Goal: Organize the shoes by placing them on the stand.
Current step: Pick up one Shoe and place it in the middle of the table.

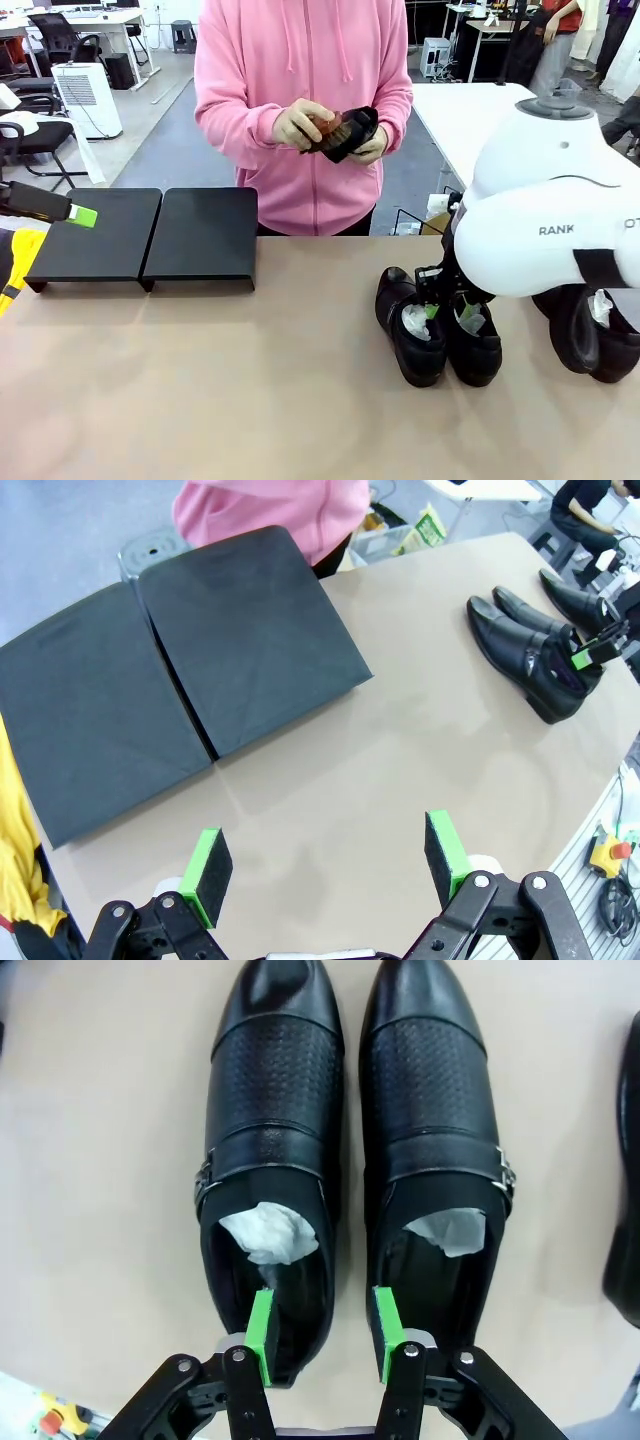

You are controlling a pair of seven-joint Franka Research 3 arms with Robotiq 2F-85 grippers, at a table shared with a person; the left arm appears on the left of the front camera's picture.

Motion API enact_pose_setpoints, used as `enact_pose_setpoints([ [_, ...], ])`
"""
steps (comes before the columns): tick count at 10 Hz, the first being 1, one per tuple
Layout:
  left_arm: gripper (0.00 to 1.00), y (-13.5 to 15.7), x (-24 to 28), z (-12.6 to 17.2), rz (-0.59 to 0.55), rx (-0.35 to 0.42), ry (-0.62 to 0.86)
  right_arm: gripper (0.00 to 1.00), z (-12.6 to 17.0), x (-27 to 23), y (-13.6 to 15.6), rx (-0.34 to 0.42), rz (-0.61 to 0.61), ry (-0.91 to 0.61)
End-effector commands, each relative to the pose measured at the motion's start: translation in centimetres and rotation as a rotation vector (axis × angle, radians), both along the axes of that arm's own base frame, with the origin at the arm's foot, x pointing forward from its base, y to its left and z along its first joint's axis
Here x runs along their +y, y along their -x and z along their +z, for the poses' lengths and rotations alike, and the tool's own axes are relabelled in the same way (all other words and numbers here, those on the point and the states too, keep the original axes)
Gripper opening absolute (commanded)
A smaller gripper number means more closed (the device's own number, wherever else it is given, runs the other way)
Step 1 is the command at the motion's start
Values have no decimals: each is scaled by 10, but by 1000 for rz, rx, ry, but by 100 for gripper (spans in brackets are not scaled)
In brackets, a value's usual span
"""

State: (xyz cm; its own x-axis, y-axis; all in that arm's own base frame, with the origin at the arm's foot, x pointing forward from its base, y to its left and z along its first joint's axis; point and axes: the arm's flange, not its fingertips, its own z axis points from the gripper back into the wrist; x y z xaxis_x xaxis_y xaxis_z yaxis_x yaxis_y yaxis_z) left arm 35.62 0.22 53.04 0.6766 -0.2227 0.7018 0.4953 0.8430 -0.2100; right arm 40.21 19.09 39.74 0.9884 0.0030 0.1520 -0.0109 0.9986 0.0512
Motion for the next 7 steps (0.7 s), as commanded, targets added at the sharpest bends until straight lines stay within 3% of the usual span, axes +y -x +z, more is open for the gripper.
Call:
enact_pose_setpoints([
  [1,100,0,2,0,-10,-5,-5,51,-3,4,-10,-10,-34,-10],
  [7,100,0,2,0,-10,-5,-5,51,-12,16,-19,26,-32,-12],
])
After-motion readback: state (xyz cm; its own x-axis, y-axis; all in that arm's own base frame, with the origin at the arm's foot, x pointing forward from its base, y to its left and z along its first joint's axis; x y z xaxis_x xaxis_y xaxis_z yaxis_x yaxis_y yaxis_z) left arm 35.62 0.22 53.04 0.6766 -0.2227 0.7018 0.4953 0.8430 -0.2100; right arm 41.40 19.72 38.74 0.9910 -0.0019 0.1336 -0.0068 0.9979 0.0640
